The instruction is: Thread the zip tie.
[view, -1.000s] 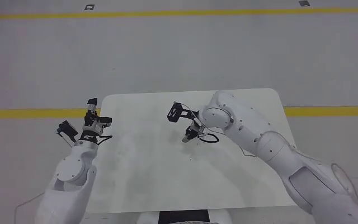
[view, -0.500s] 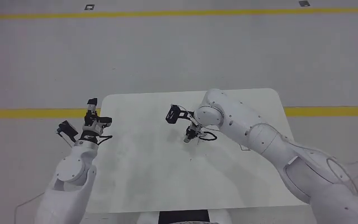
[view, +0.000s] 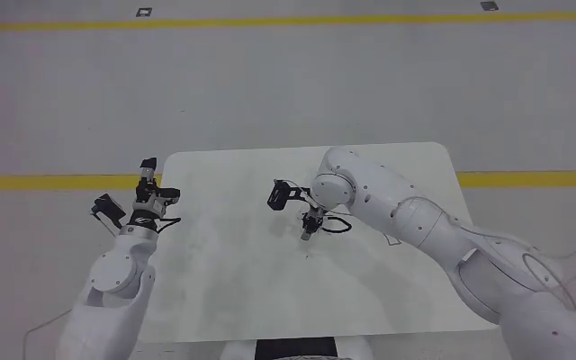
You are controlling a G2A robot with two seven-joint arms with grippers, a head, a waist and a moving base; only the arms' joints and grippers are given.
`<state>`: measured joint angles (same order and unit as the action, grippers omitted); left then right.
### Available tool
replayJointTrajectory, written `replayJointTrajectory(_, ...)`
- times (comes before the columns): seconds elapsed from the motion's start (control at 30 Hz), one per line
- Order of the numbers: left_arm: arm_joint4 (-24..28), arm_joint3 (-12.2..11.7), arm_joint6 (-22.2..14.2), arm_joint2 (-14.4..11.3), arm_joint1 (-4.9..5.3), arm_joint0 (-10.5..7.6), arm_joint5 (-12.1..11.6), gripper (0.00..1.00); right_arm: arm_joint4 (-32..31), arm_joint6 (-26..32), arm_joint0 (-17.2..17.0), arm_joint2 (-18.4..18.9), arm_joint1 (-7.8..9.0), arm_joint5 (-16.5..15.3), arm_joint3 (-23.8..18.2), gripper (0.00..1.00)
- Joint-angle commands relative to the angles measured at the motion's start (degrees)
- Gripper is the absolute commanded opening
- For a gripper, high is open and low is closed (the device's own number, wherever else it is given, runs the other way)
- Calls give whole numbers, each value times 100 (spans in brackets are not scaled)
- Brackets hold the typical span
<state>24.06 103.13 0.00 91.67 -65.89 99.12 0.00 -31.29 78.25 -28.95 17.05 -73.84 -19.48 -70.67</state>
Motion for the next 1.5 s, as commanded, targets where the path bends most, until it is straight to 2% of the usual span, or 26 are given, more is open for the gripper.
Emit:
replayJointTrajectory(0.0, 0, 0, 0, 0, 0, 0, 0, 100, 0, 1, 0, 0, 0, 0, 0, 100)
replayJointTrajectory(0.1, 0, 0, 0, 0, 0, 0, 0, 100, -133, -217, -57, 10, 2, 0, 92, 100)
replayJointTrajectory(0.67, 0, 0, 0, 0, 0, 0, 0, 100, -294, -436, -34, 42, -11, 0, 267, 100)
replayJointTrajectory(0.83, 0, 0, 0, 0, 0, 0, 0, 100, -482, -178, 0, 23, 14, 0, 153, 100)
replayJointTrajectory(0.87, 0, 0, 0, 0, 0, 0, 0, 100, -518, -112, 13, 11, 10, 0, 146, 80)
replayJointTrajectory(0.9, 0, 0, 0, 0, 0, 0, 0, 100, -533, -85, 19, 3, 5, 0, 142, 54)
replayJointTrajectory(0.93, 0, 0, 0, 0, 0, 0, 0, 100, -540, -74, 22, -4, -1, 0, 146, 47)
replayJointTrajectory(1.1, 0, 0, 0, 0, 0, 0, 0, 100, -608, -163, 14, -70, -46, 0, 260, 31)
replayJointTrajectory(1.47, 0, 0, 0, 0, 0, 0, 0, 100, -849, -566, -92, -116, -147, 0, 663, 16)
